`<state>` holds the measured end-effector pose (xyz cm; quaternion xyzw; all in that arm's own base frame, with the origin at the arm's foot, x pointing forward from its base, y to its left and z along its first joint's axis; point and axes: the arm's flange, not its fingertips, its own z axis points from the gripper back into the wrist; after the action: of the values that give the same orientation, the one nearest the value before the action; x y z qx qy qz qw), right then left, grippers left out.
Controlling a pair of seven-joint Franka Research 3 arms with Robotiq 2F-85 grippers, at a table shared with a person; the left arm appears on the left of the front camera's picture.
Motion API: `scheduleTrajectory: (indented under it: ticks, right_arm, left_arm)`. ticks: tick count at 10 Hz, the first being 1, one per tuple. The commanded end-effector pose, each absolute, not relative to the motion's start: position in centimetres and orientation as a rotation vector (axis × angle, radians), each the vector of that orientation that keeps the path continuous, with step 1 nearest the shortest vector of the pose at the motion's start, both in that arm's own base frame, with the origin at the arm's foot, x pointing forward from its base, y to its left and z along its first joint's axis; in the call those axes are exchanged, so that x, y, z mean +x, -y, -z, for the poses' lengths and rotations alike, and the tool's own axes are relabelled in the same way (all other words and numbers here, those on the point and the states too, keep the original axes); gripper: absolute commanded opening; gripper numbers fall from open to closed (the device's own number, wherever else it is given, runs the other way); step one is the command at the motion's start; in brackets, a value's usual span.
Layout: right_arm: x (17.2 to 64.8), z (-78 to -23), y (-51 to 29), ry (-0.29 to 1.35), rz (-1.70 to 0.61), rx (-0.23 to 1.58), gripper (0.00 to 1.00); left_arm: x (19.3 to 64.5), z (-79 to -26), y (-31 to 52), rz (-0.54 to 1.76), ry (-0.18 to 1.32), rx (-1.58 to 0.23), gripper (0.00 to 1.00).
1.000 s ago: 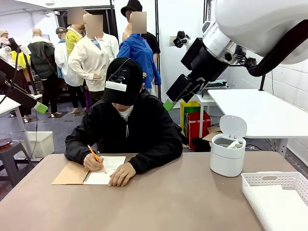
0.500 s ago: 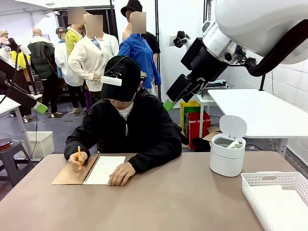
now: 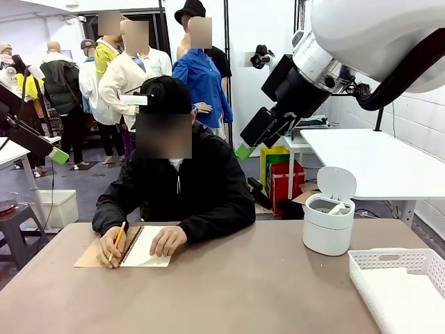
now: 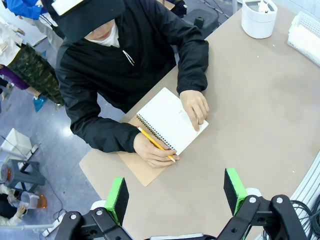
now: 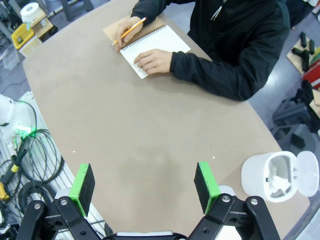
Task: Sort the paper based on its condition.
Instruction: If a person hands you a paper, place it in the Organizing basket , and if it's crumpled, put it in the Trash can.
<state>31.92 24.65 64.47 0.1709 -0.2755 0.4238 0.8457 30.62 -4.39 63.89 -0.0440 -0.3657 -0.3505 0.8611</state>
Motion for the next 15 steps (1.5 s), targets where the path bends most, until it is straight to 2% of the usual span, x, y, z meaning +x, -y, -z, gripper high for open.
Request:
scheduleTrajectory:
  ticks: [1,15]
  right_arm:
    - [31.95,-64.49,-24.64,0.583,-0.890,0.361,1.00]
    - [31.95,-64.49,-24.64,0.583,-0.890,0.361,1.00]
  left_arm:
    - [30.63,-63.81,4.40,0.735,0.764,-0.093,1.00]
    - [30.63,-63.81,4.40,0.735,0.764,-0.093,1.00]
